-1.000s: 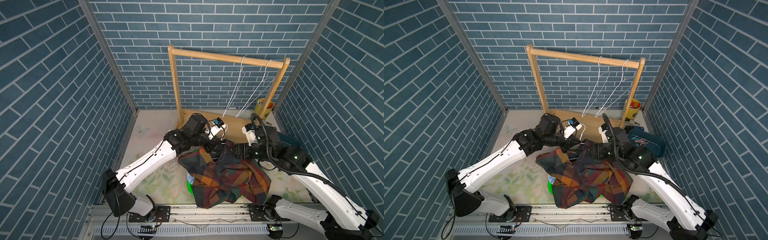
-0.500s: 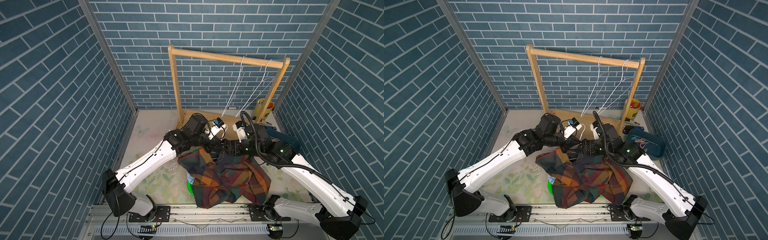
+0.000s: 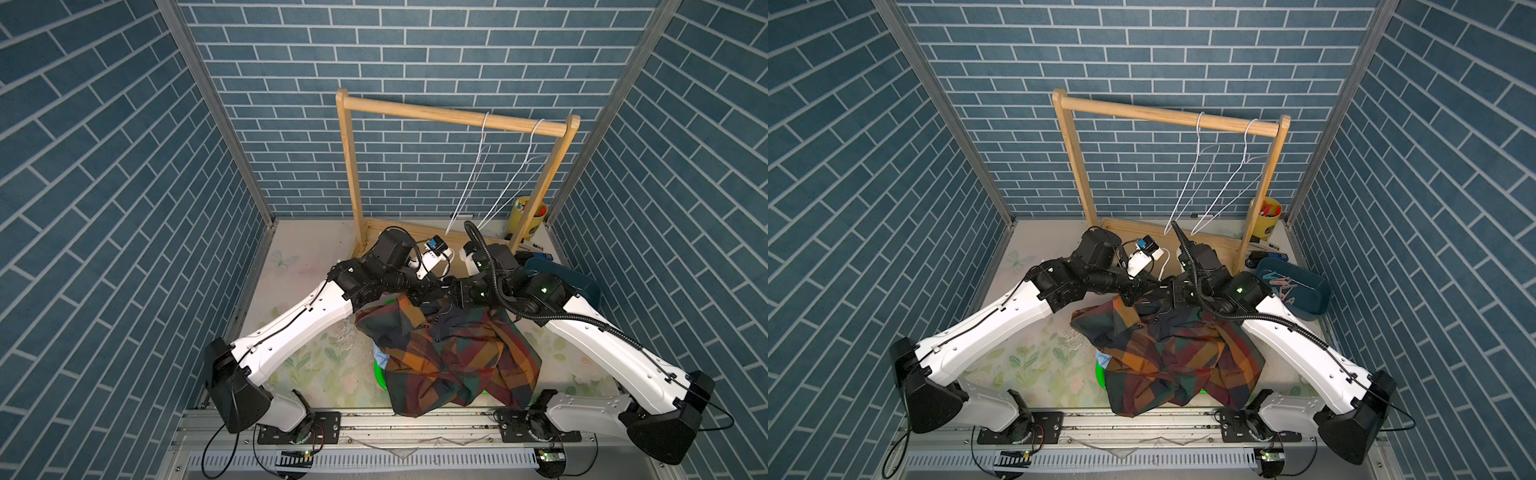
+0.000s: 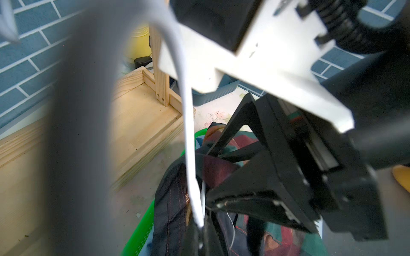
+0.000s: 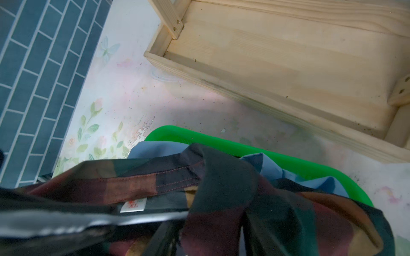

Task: Remove the clothespins securing long-sleeve shirts to the hanger
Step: Remove the long-sleeve shirt from the hanger.

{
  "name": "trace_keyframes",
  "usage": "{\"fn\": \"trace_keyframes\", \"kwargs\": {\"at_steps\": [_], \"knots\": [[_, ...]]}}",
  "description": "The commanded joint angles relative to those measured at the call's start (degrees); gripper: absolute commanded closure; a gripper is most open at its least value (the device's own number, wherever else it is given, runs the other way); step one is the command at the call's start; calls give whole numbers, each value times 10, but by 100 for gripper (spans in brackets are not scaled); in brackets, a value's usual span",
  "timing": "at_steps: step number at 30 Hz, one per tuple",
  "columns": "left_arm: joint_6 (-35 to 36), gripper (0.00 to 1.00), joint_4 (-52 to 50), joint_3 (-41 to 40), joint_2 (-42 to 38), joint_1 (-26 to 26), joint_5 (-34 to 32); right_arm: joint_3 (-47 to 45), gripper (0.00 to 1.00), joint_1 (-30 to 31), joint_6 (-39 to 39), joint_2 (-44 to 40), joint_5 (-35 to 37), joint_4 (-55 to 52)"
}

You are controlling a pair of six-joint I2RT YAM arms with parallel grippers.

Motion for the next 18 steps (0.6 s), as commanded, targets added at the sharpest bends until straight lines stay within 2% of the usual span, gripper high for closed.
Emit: {"fn": "trace_keyframes", "kwargs": {"at_steps": [1,4,10,18], "knots": [[10,100,-24,14,-10,-2,1,20,73,2,9,-3,24,-24],[18,100,-36,16,-12,-2,-5,20,100,2,6,-4,43,-40],[28,100,-49,1,-44,-2,-4,0,100,-7,-4,-12,84,-50],[49,100,-85,-8,-85,-1,-8,-48,100,-56,0,-33,69,-39]]}}
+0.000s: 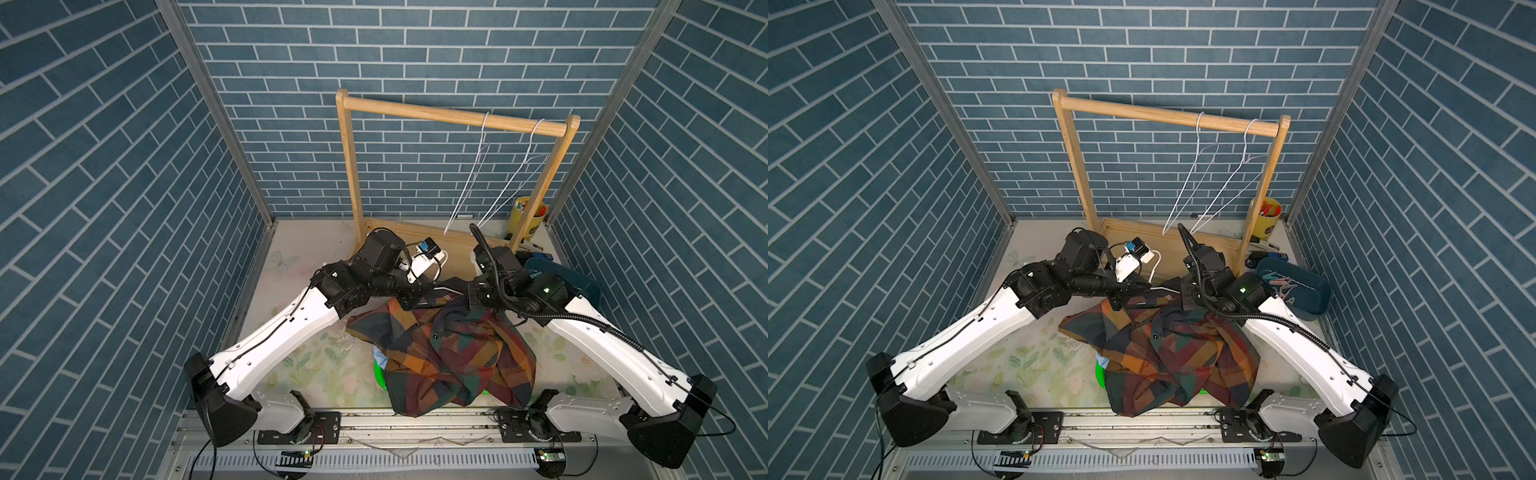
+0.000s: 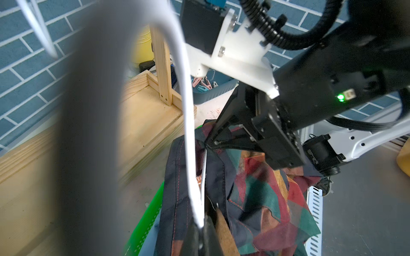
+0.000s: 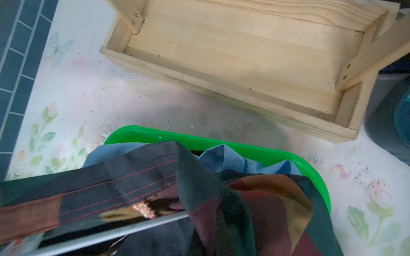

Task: Remove the clothespins securing long-sleeve shirts to the hanger
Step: Remove the long-sleeve shirt from the hanger.

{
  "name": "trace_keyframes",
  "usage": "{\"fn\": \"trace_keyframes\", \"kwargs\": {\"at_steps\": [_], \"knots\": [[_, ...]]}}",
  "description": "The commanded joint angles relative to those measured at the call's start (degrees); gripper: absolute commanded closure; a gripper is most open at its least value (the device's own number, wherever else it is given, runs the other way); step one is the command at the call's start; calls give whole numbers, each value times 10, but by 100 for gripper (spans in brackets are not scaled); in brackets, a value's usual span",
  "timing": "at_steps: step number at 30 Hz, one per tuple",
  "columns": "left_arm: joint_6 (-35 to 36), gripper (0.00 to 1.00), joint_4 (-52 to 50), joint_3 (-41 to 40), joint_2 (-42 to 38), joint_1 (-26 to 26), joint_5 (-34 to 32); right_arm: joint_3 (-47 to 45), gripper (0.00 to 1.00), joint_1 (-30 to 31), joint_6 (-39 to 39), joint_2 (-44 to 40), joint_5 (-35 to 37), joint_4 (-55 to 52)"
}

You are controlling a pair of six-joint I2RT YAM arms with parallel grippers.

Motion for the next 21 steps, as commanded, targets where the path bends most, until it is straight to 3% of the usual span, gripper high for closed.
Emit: {"fn": "trace_keyframes", "kwargs": {"at_steps": [1,11,21], "knots": [[18,100,-30,-13,-36,0,1,-27,100,-27,5,-23,17,-7],[-29,100,9,-50,-84,35,-72,-95,100,-47,39,-58,-9,17],[-36,100,36,-75,-133,79,22,-122,100,-100,35,-67,-38,38]]}}
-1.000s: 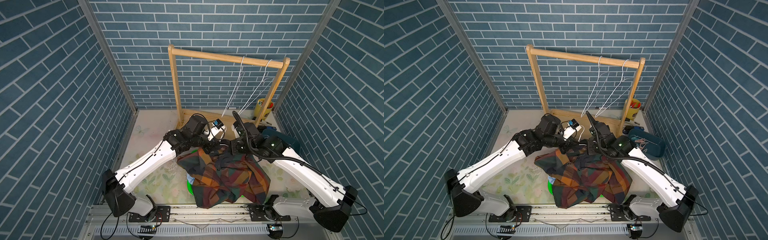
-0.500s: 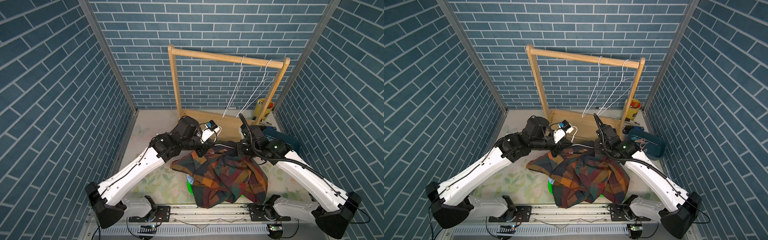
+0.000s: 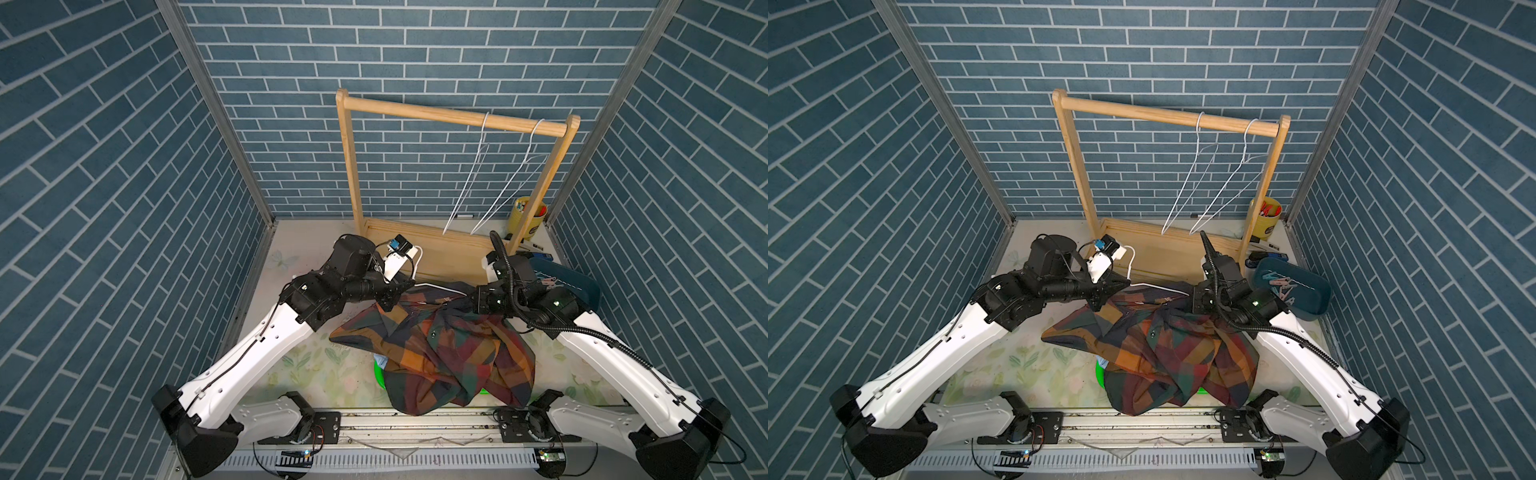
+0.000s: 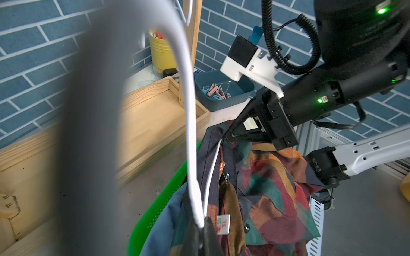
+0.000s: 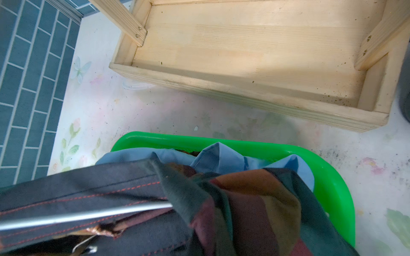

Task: Remove the clothespins securing long-sleeve shirts to the hanger
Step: Remove the long-sleeve shirt from the hanger.

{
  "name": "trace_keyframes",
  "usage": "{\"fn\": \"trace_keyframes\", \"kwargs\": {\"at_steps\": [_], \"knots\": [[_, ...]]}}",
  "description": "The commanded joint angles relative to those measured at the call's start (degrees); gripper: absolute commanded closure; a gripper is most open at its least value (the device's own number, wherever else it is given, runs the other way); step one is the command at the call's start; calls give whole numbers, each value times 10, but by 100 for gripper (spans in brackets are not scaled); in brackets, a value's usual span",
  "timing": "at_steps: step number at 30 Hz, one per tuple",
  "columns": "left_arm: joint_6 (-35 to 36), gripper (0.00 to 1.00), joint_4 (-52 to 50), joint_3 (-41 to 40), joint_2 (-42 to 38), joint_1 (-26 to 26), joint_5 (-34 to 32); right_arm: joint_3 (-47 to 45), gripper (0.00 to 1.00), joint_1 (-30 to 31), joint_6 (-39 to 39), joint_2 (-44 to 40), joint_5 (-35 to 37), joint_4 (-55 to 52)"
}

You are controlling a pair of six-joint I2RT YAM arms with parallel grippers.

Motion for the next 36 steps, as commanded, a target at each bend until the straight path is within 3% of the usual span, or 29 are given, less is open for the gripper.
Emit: {"fn": "trace_keyframes", "kwargs": {"at_steps": [1,14,27,36], "knots": [[9,100,11,-2,-41,19,11,-19,100,-38,15,3,40,-50],[45,100,-29,-13,-68,28,45,-15,100,-116,-2,3,14,-52],[-3,100,23,-59,-88,49,-70,-31,100,-174,17,-3,-68,-34],[1,100,33,-79,-116,67,-23,-40,100,-213,12,-2,-89,-32]]}}
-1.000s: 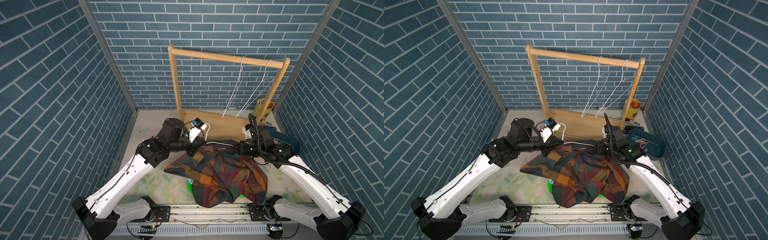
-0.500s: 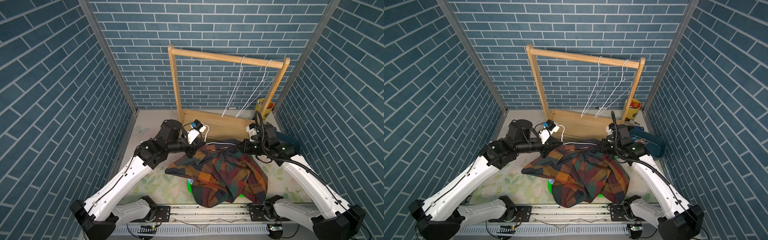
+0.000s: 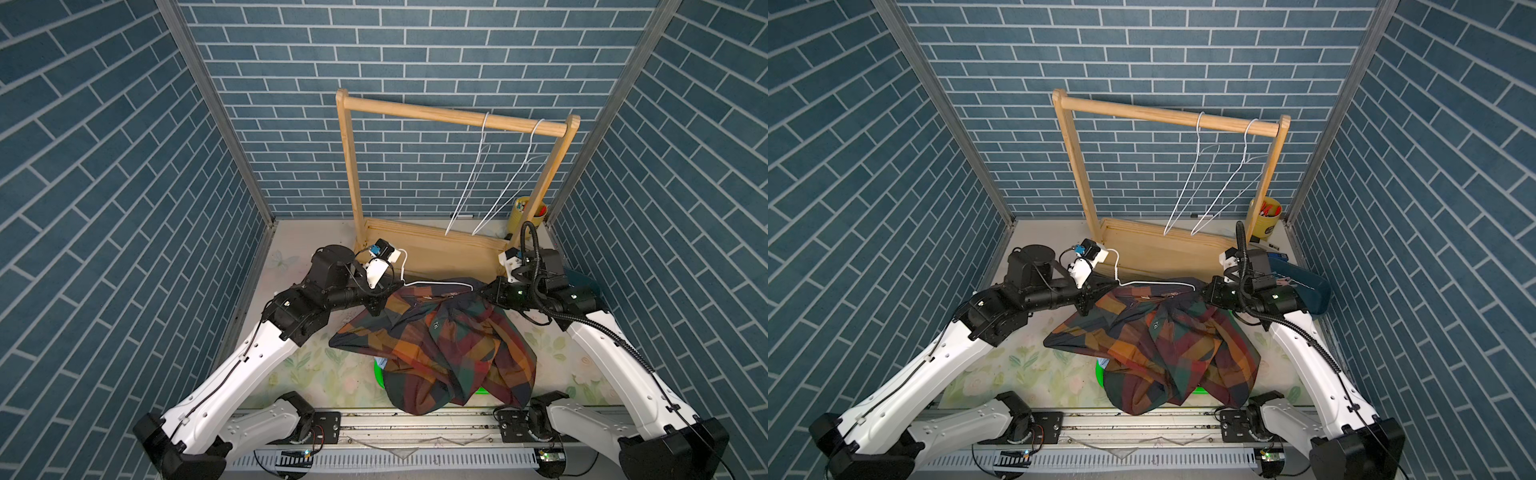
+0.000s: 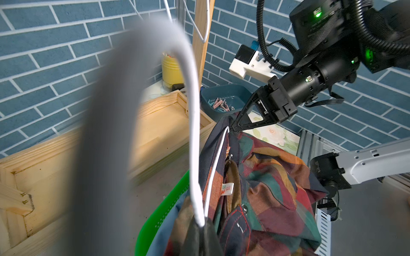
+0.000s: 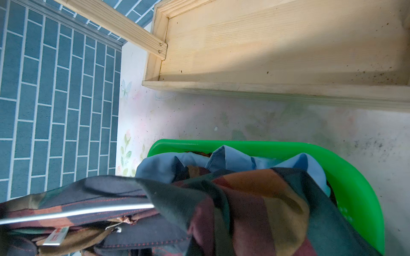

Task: Remove the clothespins securing long-sleeve shirts to the hanger
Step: Remove the long-sleeve shirt from the hanger.

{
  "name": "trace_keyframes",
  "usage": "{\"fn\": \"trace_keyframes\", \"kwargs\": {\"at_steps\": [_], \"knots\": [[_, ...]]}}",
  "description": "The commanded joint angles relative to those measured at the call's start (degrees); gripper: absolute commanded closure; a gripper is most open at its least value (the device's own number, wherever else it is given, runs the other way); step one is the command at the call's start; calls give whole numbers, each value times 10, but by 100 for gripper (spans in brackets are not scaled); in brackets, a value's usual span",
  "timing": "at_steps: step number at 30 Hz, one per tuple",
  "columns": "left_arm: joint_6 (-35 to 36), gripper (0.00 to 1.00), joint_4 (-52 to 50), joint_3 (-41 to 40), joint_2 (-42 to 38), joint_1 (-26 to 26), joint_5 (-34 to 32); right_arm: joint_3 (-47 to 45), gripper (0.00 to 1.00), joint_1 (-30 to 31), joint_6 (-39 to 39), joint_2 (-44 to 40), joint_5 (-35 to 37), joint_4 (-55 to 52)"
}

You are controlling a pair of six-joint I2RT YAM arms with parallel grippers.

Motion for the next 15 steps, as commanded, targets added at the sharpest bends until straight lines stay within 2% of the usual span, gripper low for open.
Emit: {"fn": "trace_keyframes", "kwargs": {"at_steps": [1,7,11,15], "knots": [[3,100,-25,1,-42,27,-37,-15,100,-42,13,8,136,-49],[-42,100,45,-17,-59,38,-29,-28,100,-37,11,10,135,-45],[-100,100,128,-22,-39,37,-20,-33,100,4,19,4,149,-37],[-129,100,188,-22,-16,33,-27,-28,100,46,34,2,167,-31]]}}
